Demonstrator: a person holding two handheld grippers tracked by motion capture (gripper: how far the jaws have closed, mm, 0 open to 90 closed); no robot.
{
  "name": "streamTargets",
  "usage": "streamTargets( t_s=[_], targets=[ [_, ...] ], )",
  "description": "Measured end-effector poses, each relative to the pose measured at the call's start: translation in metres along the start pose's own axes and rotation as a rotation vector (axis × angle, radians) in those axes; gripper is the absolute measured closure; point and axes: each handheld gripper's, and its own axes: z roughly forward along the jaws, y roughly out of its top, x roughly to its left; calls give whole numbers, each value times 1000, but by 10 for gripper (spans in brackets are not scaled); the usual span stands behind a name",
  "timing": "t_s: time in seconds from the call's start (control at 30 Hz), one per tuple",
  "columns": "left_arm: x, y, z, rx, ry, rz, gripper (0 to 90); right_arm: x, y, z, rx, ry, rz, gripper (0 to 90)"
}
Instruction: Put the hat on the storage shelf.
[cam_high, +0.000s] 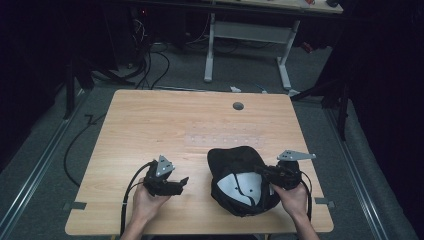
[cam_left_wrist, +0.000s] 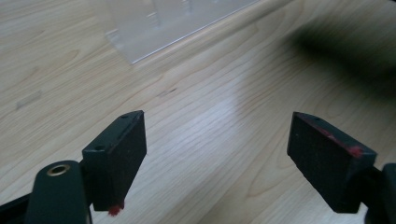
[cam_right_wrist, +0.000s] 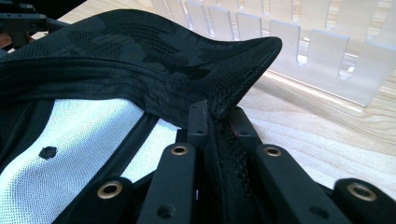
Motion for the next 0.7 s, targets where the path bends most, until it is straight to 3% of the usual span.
streamTargets(
  t_s=[0.2, 0.37, 0.7],
  targets=[
    [-15, 4, 3, 2, -50, 20, 199, 6, 8, 3, 8, 14, -24, 829],
    [-23, 3, 7, 20, -63, 57, 202, 12, 15, 8, 17, 20, -47, 829],
    [-31, 2, 9, 36, -94, 69, 198, 20, 24, 18, 43, 49, -70, 828]
  ],
)
